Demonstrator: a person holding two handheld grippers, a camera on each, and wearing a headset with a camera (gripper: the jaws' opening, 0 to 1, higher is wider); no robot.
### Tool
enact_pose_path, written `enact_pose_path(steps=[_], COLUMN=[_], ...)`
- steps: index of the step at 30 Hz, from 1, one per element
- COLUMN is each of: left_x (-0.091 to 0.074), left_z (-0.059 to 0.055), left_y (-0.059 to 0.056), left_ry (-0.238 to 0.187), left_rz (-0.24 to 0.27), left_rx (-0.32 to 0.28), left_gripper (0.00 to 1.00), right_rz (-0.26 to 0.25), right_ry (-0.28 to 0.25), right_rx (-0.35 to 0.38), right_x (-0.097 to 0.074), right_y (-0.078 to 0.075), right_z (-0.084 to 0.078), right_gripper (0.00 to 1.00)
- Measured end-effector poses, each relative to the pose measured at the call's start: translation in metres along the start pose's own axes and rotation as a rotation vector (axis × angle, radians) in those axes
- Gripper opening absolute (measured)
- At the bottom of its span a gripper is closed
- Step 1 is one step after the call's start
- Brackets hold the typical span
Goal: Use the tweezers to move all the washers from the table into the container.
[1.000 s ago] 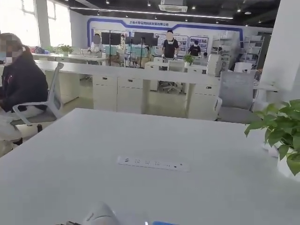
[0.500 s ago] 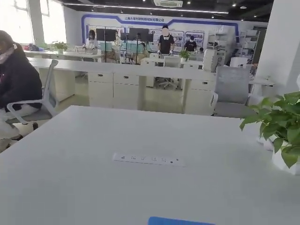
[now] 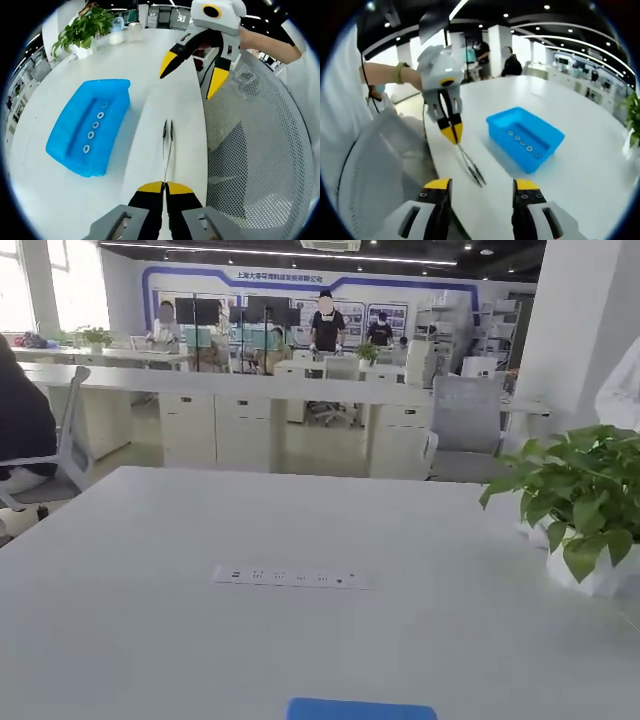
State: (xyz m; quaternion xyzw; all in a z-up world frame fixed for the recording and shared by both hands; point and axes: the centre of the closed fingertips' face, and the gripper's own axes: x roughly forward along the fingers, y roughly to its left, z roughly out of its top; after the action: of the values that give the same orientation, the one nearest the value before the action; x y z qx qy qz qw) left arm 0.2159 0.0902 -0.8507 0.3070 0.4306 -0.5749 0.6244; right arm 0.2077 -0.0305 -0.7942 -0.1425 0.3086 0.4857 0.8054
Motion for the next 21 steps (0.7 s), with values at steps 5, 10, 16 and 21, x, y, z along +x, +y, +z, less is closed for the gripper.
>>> enact_pose_path(steps=[5,10,16,21], left_x=[0.006,0.009,0.011,0.012], left_z=[-0.006,-0.011,-0.013,-0.015], left_y=[-0.002,-0.005,-0.007,-0.006], left_ry=[0.070,0.136,0.187,0.216], left_rz=[-0.002,-0.008,-0.026,-0.024], left_rx=[0.009,0.032,0.021,-0.002], left_gripper=[0.00,0.00,0.00,0.00], right_rz=[-0.097,-0.156,-0.191,-0.200], right_ry=[-0.024,-0.084,-0.110,-0.134], right_rx=[0.040,0.093,0.112,0.137], right_x=[-0.022,-0.039,-0.050,-0.055], right_y=[-0.012,-0.020,-0.023,-0.025], right_z=[-0.002,0.005,0.006,0.006], right_gripper=[0.49,0.49,0.50,0.51])
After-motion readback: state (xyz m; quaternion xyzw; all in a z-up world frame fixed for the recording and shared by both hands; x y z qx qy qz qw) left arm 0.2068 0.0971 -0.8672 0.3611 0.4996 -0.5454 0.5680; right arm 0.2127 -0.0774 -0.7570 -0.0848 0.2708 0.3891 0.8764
